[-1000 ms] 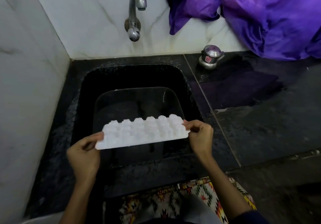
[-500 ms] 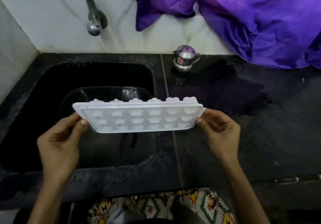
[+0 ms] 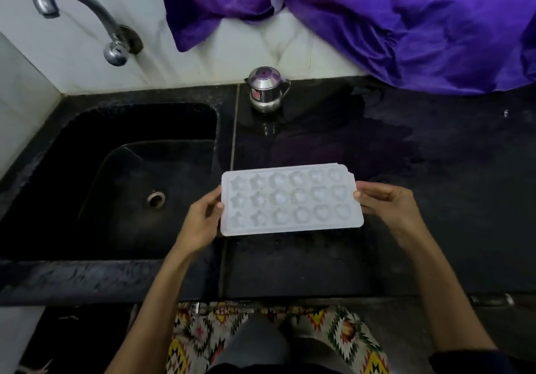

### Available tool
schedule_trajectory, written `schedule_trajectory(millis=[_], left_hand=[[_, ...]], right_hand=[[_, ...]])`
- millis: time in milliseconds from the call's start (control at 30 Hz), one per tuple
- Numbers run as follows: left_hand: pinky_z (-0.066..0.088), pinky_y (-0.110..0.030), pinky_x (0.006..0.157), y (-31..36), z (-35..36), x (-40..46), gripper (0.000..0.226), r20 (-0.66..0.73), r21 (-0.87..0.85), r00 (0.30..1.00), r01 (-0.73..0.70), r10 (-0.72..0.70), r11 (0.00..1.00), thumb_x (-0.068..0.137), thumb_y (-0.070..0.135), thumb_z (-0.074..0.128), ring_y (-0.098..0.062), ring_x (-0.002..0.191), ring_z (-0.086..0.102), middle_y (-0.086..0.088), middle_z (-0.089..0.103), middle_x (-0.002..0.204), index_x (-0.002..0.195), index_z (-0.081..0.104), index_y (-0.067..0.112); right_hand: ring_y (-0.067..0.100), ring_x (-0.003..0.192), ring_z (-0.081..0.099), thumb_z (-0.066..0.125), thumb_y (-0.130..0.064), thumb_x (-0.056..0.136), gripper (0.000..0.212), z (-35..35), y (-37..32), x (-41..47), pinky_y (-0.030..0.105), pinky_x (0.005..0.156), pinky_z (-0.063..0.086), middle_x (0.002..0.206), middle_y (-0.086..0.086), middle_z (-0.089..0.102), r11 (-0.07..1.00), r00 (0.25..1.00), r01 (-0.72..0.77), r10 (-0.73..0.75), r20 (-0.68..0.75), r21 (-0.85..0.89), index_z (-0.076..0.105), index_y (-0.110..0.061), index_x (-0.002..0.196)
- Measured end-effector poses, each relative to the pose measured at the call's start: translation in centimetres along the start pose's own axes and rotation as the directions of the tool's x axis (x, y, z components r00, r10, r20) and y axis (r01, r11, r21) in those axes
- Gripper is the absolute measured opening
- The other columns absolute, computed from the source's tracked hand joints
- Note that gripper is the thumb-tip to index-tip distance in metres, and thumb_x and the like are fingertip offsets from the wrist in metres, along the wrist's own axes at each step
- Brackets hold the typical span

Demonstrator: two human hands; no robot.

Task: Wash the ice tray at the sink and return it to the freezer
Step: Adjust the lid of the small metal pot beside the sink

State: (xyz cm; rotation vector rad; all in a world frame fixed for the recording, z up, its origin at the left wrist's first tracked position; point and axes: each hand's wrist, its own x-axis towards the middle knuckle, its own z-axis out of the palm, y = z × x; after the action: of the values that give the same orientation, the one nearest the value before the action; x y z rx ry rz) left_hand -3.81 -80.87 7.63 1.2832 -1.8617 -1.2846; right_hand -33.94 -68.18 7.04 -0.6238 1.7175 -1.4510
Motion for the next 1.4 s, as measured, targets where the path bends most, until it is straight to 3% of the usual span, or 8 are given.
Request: schedule_trajectory(millis=[67, 167, 333, 700, 867, 1033, 1200, 1400], left_hand=[[0.055, -0.035, 0.084, -0.7, 0.6, 0.8, 0.036, 0.012, 0.005, 0.999, 0.05, -0.05, 0.999, 0.099, 0.007, 0.042, -0.006, 0.086, 0.063, 0.006, 0.065, 0.098, 0.127, 0.05, 0.026], [0.058, -0.037, 0.075, -1.1, 1.3, 1.5, 0.035, -0.031, -0.013, 0.993, 0.113, -0.114, 0.993, 0.098, 0.004, 0.044, -0.003, 0.078, 0.063, 0.011, 0.064, 0.092, 0.126, 0.054, 0.022], [0.048, -0.054, 0.093, -1.5, 1.7, 2.2, 0.034, -0.072, -0.045, 0.984, 0.162, -0.165, 0.986, 0.096, 0.003, 0.046, -0.022, 0.099, 0.062, -0.001, 0.066, 0.102, 0.128, 0.055, 0.013], [0.052, -0.052, 0.088, -3.1, 2.3, 3.3, 0.032, -0.146, -0.078, 0.969, 0.192, -0.202, 0.978, 0.093, 0.005, 0.053, -0.027, 0.104, 0.064, -0.012, 0.067, 0.115, 0.125, 0.059, 0.002], [0.059, -0.028, 0.055, -3.0, 2.1, 3.4, 0.034, -0.117, -0.099, 0.966, 0.221, -0.232, 0.97, 0.094, 0.004, 0.052, -0.018, 0.087, 0.065, -0.009, 0.065, 0.112, 0.128, 0.056, 0.003], [0.056, -0.026, 0.049, -2.8, 1.2, 4.0, 0.042, -0.146, -0.003, 0.951, 0.276, -0.273, 0.961, 0.089, 0.008, 0.061, -0.017, 0.079, 0.066, -0.006, 0.063, 0.117, 0.131, 0.054, 0.008], [0.049, -0.026, 0.048, -1.4, -1.0, 6.0, 0.036, -0.248, 0.098, 0.935, 0.285, -0.254, 0.953, 0.086, 0.015, 0.066, -0.013, 0.064, 0.066, 0.004, 0.067, 0.097, 0.122, 0.061, 0.011], [0.056, -0.026, 0.051, 3.8, -2.6, 10.1, 0.027, -0.287, 0.119, 0.955, 0.11, -0.072, 0.987, 0.09, 0.022, 0.061, -0.008, 0.063, 0.067, 0.008, 0.067, 0.084, 0.116, 0.065, 0.014]], right_hand=[[0.015, 0.081, 0.072, 0.072, -0.003, 0.078, 0.022, -0.4, 0.6, 1.1, 0.023, 0.068, 0.058, 0.094, 0.008, 0.073, 0.999, 0.999, -0.043, 0.043, 0.013, -0.016, 0.071, -0.008, 0.1], [0.011, 0.075, 0.072, 0.072, -0.001, 0.078, 0.022, -0.5, 0.9, 2.1, 0.02, 0.064, 0.058, 0.09, 0.008, 0.073, 0.997, 0.997, -0.074, 0.075, 0.021, -0.022, 0.07, -0.005, 0.099], [0.016, 0.078, 0.07, 0.072, 0.0, 0.078, 0.019, 0.1, 1.4, 3.1, 0.023, 0.067, 0.059, 0.088, 0.008, 0.071, 0.992, 0.993, -0.122, 0.122, -0.003, -0.045, 0.07, -0.004, 0.096], [0.017, 0.08, 0.067, 0.069, 0.002, 0.081, 0.024, 1.2, 2.0, 4.2, 0.018, 0.064, 0.058, 0.087, 0.007, 0.07, 0.991, 0.992, -0.115, 0.11, -0.066, -0.07, 0.067, 0.001, 0.104], [0.019, 0.085, 0.068, 0.069, -0.001, 0.081, 0.027, 0.9, 2.2, 4.3, 0.018, 0.068, 0.058, 0.092, 0.009, 0.07, 0.991, 0.994, -0.106, 0.102, -0.048, -0.077, 0.066, 0.003, 0.108], [0.016, 0.081, 0.07, 0.067, -0.004, 0.083, 0.027, -0.4, 0.5, 5.2, 0.014, 0.067, 0.056, 0.095, 0.015, 0.069, 0.998, 0.991, -0.063, 0.066, -0.114, 0.025, 0.065, 0.002, 0.109], [0.004, 0.066, 0.069, 0.079, -0.032, 0.052, 0.045, -1.0, -4.2, 6.7, 0.015, 0.067, 0.055, 0.069, -0.005, 0.073, 0.994, 0.99, 0.043, -0.028, -0.137, 0.105, 0.068, -0.011, 0.09], [0.005, 0.07, 0.069, 0.071, -0.018, 0.075, 0.014, 0.8, -8.2, 9.6, 0.016, 0.07, 0.055, 0.068, -0.008, 0.073, 0.985, 0.988, 0.133, -0.123, -0.098, 0.106, 0.069, -0.015, 0.088]])
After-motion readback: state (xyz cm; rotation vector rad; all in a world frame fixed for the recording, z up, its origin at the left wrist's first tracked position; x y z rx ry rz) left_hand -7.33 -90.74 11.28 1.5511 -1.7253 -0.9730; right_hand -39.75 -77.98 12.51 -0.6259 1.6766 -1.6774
